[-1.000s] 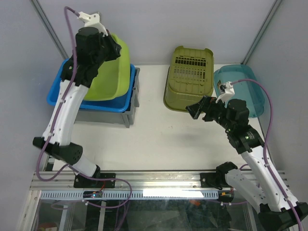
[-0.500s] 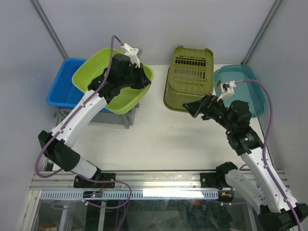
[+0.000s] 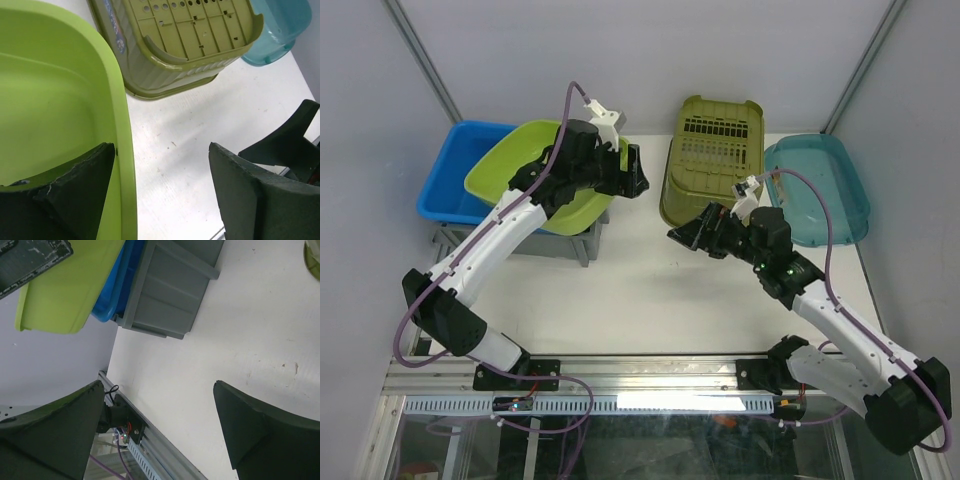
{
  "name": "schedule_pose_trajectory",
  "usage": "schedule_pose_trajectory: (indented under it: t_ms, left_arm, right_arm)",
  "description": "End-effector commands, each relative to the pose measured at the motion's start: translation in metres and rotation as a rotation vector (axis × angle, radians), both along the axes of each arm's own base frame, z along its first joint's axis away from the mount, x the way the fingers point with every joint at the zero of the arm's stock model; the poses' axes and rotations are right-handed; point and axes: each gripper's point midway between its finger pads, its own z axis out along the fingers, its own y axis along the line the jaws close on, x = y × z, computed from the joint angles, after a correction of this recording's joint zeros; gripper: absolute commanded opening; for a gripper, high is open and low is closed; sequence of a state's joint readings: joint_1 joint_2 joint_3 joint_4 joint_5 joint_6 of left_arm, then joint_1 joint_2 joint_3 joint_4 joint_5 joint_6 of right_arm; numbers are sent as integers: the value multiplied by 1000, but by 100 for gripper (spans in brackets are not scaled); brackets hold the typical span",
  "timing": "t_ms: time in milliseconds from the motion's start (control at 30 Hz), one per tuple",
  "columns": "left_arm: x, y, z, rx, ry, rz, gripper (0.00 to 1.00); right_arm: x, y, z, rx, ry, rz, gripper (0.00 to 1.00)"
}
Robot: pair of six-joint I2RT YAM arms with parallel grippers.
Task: Turn the large container upside down
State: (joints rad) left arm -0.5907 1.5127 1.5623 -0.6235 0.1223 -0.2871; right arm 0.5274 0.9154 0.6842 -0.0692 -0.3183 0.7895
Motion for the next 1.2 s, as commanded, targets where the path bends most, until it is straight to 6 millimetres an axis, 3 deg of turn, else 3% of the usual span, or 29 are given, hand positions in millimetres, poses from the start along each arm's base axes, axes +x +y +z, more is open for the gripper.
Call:
schedule_pose_trajectory:
  t_ms: [0, 100, 267, 400, 500, 567, 633, 733, 833, 967, 1067, 1167]
  left_arm:
    - [-5, 8, 23, 64, -80, -17, 77]
    - [-6, 15, 19, 109, -76, -3, 67]
    - [-7, 21, 20, 135, -75, 11, 28]
    - [-8, 23, 49, 103, -113, 29, 0]
    - [-18, 22, 103, 22, -188, 23, 0]
    - [-31, 24, 152, -67, -264, 8, 0]
    - [-49, 23, 202, -180, -340, -29, 0]
    - [-79, 17, 266, -380, -423, -115, 0]
    - [-132, 22, 322, -576, -501, -252, 0]
    - [-169, 32, 362, -790, -520, -319, 0]
    - [-186, 31, 366, -945, -454, -386, 0]
    - [-197, 28, 366, -1130, -377, -482, 0]
  right_arm:
    - [9, 3, 26, 53, -74, -27, 94]
    - [8, -2, 23, 34, -77, -46, 94]
    - [5, -11, 23, 5, -83, -76, 94]
    - [4, -23, 36, -27, -124, -117, 94]
    - [4, -44, 59, -95, -196, -188, 94]
    - [5, -65, 72, -161, -247, -261, 95]
    - [6, -88, 98, -218, -325, -346, 95]
    - [6, -129, 133, -304, -426, -516, 97]
    - [1, -178, 164, -335, -485, -750, 99]
    - [-15, -226, 197, -333, -570, -980, 99]
    - [-31, -259, 217, -317, -599, -1140, 99]
    - [-42, -272, 231, -257, -617, -1206, 99]
